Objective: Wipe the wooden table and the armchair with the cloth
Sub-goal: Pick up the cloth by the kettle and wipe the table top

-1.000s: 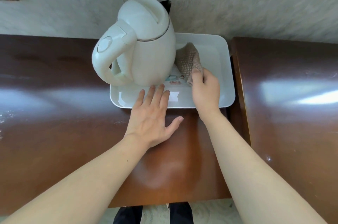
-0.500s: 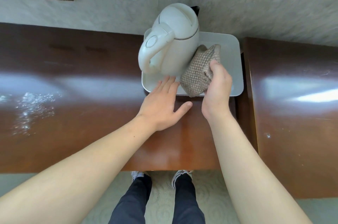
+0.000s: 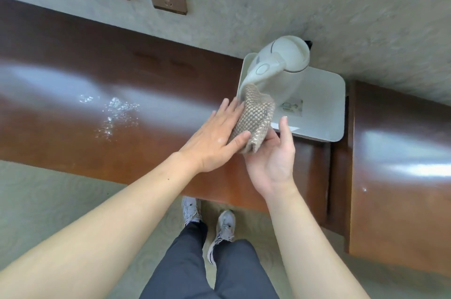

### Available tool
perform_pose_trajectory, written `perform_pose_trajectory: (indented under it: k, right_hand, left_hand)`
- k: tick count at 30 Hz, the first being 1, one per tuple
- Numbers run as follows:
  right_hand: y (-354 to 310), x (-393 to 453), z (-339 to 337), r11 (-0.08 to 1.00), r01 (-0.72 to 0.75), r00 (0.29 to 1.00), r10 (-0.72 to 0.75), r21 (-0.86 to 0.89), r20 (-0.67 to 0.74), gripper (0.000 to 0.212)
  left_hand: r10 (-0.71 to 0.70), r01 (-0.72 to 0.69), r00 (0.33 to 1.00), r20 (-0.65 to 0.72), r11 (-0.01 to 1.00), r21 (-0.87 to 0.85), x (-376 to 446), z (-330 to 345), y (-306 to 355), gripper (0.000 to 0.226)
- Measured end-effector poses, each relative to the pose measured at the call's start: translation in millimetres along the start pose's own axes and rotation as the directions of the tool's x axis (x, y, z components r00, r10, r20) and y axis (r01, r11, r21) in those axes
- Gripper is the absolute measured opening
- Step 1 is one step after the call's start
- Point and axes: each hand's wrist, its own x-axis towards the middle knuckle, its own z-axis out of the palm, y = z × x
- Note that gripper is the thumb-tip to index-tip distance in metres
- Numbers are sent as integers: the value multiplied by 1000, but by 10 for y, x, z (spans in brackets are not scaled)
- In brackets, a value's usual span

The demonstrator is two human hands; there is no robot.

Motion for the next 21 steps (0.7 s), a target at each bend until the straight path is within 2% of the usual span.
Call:
perform_pose_trajectory:
  k: [3, 5, 7, 11, 15, 21]
  right_hand:
    - [44, -9, 60, 991, -130, 985, 125, 30, 118, 81]
    - [83, -4, 93, 978, -210, 959, 209, -13, 190, 76]
    - [154, -31, 100, 956, -283, 924, 294, -77, 246, 60]
    - [335, -144, 50, 924, -368, 905, 382, -109, 187, 43]
    - [447, -262, -4, 922, -379, 916, 386, -74, 111, 48]
    - [463, -262, 150, 939, -340, 937, 343, -47, 71, 45]
  left_hand:
    - [-18, 22, 999, -45, 996, 89, -249, -45, -66, 84]
    - [-16, 29, 996, -84, 988, 155, -442, -38, -79, 83]
    - [-27, 55, 991, -134, 976, 212, -610, -23, -70, 81]
    - [-91, 129, 982, -164, 961, 244, -935, 15, -61, 76]
    - [-219, 258, 961, -166, 929, 267, -1378, -61, -214, 76]
    - [-421, 453, 890, -176, 864, 221, -1942, -310, -629, 81]
